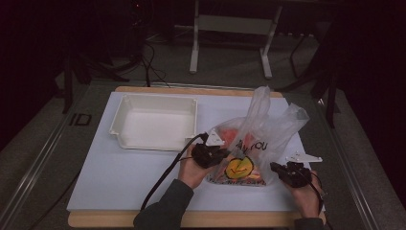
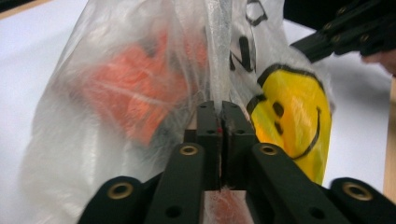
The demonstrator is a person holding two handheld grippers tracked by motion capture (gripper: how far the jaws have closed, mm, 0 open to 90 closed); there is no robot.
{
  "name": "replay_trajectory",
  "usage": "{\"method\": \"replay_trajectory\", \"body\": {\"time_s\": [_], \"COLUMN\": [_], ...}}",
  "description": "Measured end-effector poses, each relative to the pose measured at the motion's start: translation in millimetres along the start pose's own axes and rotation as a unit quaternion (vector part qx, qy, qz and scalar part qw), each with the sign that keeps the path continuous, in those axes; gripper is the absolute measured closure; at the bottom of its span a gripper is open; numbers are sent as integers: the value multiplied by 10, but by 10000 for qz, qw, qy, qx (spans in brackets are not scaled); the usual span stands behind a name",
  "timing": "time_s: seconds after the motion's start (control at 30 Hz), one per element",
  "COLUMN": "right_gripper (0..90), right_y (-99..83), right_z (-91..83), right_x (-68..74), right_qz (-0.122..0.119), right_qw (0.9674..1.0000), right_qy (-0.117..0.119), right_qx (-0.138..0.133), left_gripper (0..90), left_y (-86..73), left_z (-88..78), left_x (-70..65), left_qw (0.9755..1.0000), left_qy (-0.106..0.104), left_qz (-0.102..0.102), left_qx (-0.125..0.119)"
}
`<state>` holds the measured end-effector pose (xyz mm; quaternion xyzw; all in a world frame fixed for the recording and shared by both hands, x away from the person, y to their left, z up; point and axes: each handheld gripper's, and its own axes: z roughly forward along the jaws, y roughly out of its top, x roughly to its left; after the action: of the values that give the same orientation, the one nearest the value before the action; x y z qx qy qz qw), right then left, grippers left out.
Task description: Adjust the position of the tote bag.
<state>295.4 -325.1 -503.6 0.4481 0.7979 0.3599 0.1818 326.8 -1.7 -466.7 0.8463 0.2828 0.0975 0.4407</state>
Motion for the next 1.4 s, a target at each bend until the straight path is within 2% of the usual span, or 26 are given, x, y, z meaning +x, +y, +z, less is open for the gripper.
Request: {"method": "replay_trajectory", "body": {"time_s": [0.23, 0.57, 0.77, 0.9, 1.1, 1.2, 1.27, 1.4], "right_gripper": [896, 897, 897, 887, 599, 472, 408, 283], "right_y": [-65, -119, -120, -99, -15, 49, 95, 185], "right_z": [-77, -83, -89, -99, -168, -193, -195, -178], "right_x": [28, 26, 31, 40, 45, 47, 43, 63], "right_qz": [-95, -111, -112, -120, -75, 68, 183, 327], "right_qw": [9999, 9997, 9997, 9997, 10000, 9999, 9995, 9987], "right_qy": [-54, -53, -42, -41, 45, 86, 133, 15], "right_qx": [86, 189, 213, 216, 16, -114, -219, -384], "left_gripper": [894, 898, 897, 860, 834, 824, 817, 811], "left_y": [-199, -596, -660, -654, -651, -652, -651, -657], "left_z": [-203, -219, -158, -123, -153, -156, -155, -150], "left_x": [42, 184, 142, 135, 150, 152, 145, 148], "left_qw": [9999, 9982, 9972, 9971, 9972, 9972, 9972, 9970], "left_qy": [113, 201, 230, 285, 325, 332, 344, 369], "left_qz": [-1, -349, -246, -273, -274, -268, -215, -204], "left_qx": [102, 454, 669, 650, 617, 621, 636, 645]}}
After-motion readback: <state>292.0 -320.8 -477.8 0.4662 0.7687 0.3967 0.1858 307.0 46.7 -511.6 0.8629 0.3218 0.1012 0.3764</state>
